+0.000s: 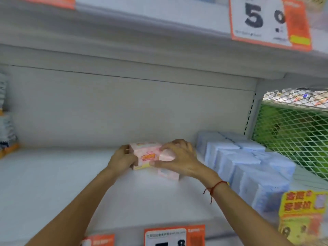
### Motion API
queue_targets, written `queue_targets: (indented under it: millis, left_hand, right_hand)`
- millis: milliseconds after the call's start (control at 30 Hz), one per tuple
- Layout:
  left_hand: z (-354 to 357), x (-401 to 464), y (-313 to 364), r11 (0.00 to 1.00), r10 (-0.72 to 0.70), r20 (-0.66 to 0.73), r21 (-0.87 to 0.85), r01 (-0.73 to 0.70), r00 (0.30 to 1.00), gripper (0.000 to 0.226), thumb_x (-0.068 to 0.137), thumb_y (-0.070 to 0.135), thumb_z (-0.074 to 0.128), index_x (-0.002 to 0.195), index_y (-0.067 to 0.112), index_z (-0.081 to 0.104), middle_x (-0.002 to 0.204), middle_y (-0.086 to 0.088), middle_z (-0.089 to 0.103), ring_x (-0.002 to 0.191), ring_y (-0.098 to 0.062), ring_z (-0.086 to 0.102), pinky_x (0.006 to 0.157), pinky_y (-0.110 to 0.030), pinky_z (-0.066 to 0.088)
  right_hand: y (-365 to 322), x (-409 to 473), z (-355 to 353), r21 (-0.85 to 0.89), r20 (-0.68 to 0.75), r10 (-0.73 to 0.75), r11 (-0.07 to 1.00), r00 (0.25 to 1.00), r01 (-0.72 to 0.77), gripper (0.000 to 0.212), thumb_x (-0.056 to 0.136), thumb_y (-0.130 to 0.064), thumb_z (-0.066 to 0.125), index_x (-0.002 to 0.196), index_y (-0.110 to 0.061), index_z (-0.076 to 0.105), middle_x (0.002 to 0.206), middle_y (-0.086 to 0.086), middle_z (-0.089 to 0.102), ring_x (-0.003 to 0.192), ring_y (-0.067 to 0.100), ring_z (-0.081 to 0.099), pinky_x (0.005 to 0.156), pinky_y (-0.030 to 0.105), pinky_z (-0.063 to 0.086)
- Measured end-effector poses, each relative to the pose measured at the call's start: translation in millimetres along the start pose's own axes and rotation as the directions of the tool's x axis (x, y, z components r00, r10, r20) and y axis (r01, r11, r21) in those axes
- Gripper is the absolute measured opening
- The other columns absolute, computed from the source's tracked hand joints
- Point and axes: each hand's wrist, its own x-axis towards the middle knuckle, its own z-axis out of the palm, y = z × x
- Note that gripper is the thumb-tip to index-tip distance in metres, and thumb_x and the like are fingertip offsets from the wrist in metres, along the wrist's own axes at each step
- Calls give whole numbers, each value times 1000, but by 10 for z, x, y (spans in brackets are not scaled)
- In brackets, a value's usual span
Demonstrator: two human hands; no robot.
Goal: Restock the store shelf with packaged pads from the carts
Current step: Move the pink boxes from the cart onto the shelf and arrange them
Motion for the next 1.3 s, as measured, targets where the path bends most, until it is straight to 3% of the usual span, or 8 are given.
queue_targets:
  millis: [67, 167, 300, 433, 567, 667, 867, 1300]
  left_hand:
    - [5, -48, 49, 999, -14, 2, -32, 14, 1000, 65, 40, 13, 59, 104, 4, 59, 105, -19, 68, 98, -37, 65, 86, -48, 53]
    - [-4, -75, 42, 1000, -12, -47, -9, 12, 999, 67, 41, 15, 56, 108, 5, 58, 107, -20, 66, 98, -38, 63, 85, -50, 53]
    - [-114, -104, 33, 998, -30, -176, 56, 40, 984, 67, 46, 22, 51, 112, 16, 54, 104, -7, 64, 97, -33, 58, 83, -40, 49]
    - [-166, -78, 0, 997, -77, -176, 0, 79, 981, 68, 41, 17, 53, 109, 10, 54, 111, -14, 63, 103, -38, 57, 90, -49, 50]
    - [-110, -146, 46, 996, -60, -197, 50, 71, 979, 69, 69, 10, 53, 137, 15, 38, 119, -10, 61, 111, -36, 54, 97, -46, 46]
    - [-108, -113, 46, 999, -41, -200, 13, 44, 979, 94, 56, 25, 54, 145, 25, 23, 122, -7, 59, 110, -32, 56, 98, -47, 46]
    - [38, 107, 307, 930, 0, 108, 365, -39, 994, 81, 82, 26, 72, 149, 21, 27, 144, -8, 43, 125, -24, 48, 86, -29, 48]
    - [598, 618, 729, 673, 119, 187, 707, -218, 975, 55, 73, 40, 77, 123, 35, 55, 96, 7, 70, 81, -12, 71, 79, -24, 53]
  right_hand:
    - [-8, -20, 57, -17, 3, -30, 999, 1000, 30, 76, 45, -76, 66, 113, -45, 51, 132, -7, 40, 132, 14, 24, 104, 27, 25]
    - [-8, -64, -4, 351, -67, 13, 936, 998, 11, 78, 61, -34, 87, 126, -24, 44, 121, -3, 49, 112, 12, 47, 85, 14, 40]
    - [-33, -110, -158, 799, 186, 44, 575, 982, -177, 43, 82, -33, 62, 118, -9, 60, 121, 12, 63, 95, 16, 62, 83, 22, 49]
    - [-18, -123, -207, 871, 433, -42, 274, 900, -407, 43, 88, -30, 36, 116, -11, 62, 114, 11, 66, 103, 24, 61, 86, 33, 51]
    - [44, -114, -140, 766, 280, 132, 566, 951, -304, 23, 86, -16, 45, 94, -14, 67, 71, -4, 63, 62, 7, 58, 58, 18, 44]
    - [66, -102, -112, 640, 37, 150, 756, 988, -139, 25, 88, -2, 51, 87, -17, 71, 83, -7, 67, 77, 9, 59, 63, 8, 45]
    - [93, -127, -119, 693, 40, 189, 703, 981, -163, 20, 87, -3, 53, 88, -13, 71, 78, -6, 66, 66, 5, 59, 49, 5, 42]
    - [359, 55, -19, 684, 33, 426, 650, 904, -332, 28, 86, -40, 63, 102, -18, 69, 101, 7, 71, 86, 23, 67, 60, 26, 50]
